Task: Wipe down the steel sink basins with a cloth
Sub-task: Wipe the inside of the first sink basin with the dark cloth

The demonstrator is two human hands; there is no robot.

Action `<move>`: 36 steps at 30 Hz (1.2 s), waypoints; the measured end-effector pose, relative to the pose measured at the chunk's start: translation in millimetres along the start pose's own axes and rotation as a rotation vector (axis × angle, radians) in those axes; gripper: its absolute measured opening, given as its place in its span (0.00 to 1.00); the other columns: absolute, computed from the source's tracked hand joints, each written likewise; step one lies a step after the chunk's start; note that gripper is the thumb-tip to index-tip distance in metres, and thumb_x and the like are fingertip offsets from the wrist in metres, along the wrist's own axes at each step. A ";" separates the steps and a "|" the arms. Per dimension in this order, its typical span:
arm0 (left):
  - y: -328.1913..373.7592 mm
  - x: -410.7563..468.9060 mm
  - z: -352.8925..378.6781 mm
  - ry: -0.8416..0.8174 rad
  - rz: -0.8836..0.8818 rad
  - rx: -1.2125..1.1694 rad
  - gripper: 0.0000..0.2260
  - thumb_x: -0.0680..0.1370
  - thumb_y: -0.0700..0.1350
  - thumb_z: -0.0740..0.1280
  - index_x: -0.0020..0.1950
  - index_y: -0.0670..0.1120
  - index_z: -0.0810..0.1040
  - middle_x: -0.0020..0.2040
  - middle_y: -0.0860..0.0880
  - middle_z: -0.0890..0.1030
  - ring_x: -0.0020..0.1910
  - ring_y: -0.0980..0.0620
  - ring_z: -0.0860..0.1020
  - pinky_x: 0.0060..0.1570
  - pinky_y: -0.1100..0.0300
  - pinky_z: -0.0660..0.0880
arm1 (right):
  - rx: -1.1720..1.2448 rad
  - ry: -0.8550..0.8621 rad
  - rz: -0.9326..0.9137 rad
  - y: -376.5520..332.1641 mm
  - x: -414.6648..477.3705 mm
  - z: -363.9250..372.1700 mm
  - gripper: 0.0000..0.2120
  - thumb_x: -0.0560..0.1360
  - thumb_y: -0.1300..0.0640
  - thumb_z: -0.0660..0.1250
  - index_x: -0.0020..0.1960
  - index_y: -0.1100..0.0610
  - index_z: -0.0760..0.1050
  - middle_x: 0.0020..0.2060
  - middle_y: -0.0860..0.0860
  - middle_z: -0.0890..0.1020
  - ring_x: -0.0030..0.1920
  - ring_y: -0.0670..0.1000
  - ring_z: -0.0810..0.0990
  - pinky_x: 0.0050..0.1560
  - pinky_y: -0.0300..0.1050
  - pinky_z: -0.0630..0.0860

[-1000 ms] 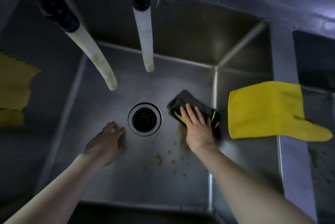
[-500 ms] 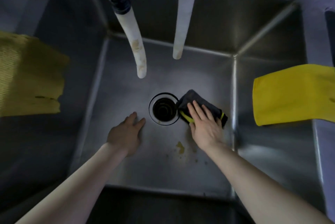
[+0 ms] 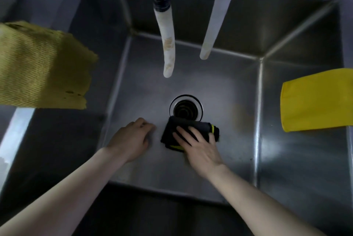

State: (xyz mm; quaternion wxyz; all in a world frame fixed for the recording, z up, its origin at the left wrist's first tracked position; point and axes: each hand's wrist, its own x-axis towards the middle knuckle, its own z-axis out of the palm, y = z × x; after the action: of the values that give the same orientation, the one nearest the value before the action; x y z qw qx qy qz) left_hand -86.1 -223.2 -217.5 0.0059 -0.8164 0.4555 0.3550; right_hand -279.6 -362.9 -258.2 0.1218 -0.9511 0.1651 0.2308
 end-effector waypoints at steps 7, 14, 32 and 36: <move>-10.5 -5.6 5.8 -0.002 -0.080 -0.004 0.24 0.76 0.44 0.62 0.72 0.50 0.65 0.72 0.49 0.64 0.67 0.44 0.68 0.62 0.48 0.72 | 0.107 0.071 0.120 -36.2 48.6 -19.3 0.40 0.75 0.63 0.60 0.78 0.44 0.43 0.78 0.43 0.45 0.75 0.55 0.49 0.64 0.65 0.55; -15.2 -21.0 -5.5 0.038 0.005 0.188 0.25 0.77 0.40 0.59 0.75 0.47 0.61 0.79 0.50 0.51 0.75 0.47 0.59 0.69 0.49 0.67 | 0.025 -0.008 -0.279 -65.1 39.4 -13.0 0.30 0.80 0.60 0.55 0.78 0.46 0.49 0.79 0.45 0.49 0.76 0.57 0.50 0.69 0.68 0.51; -10.9 -17.4 3.8 -0.101 -0.099 0.182 0.26 0.79 0.43 0.59 0.77 0.48 0.57 0.77 0.46 0.57 0.73 0.45 0.63 0.72 0.53 0.61 | 0.066 0.078 -0.258 -63.1 50.9 -6.7 0.29 0.80 0.62 0.56 0.78 0.49 0.55 0.79 0.48 0.53 0.77 0.55 0.52 0.72 0.67 0.44; 11.0 -12.6 9.4 -0.262 -0.032 0.220 0.23 0.78 0.44 0.58 0.73 0.54 0.64 0.68 0.49 0.65 0.62 0.46 0.71 0.65 0.56 0.68 | -0.050 0.093 -0.353 -39.2 19.7 0.3 0.25 0.81 0.60 0.55 0.77 0.48 0.58 0.77 0.50 0.59 0.76 0.56 0.58 0.72 0.68 0.52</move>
State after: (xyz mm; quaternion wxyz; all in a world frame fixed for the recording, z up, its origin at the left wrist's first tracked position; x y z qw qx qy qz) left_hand -103.9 -217.2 -213.7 0.1603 -0.7649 0.4738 0.4059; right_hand -248.7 -331.9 -261.8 0.1290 -0.9777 -0.0048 0.1655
